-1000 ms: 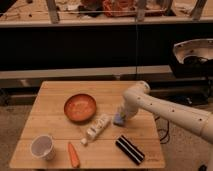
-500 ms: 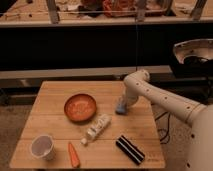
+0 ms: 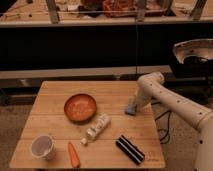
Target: Wipe the white sponge on the table
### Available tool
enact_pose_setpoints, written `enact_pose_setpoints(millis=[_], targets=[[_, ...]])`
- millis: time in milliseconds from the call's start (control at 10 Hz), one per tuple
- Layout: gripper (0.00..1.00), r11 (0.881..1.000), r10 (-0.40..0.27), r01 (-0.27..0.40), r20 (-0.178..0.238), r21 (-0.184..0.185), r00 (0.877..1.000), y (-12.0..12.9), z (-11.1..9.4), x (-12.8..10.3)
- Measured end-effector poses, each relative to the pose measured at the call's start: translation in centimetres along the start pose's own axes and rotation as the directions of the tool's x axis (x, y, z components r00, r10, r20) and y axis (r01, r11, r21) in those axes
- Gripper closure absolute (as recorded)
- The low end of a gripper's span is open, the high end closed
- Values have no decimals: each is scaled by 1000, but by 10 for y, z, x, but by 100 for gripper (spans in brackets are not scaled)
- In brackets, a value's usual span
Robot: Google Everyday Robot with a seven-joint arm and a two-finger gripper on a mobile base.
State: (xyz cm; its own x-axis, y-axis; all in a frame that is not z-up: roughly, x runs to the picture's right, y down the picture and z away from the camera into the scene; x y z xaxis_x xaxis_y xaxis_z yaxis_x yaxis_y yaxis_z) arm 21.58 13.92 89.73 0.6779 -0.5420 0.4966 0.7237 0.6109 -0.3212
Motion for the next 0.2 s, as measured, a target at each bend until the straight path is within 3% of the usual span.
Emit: enact_pose_setpoints(millis=[200], targets=[[97,999,32,-32,-8,1,999,32,-2,-14]])
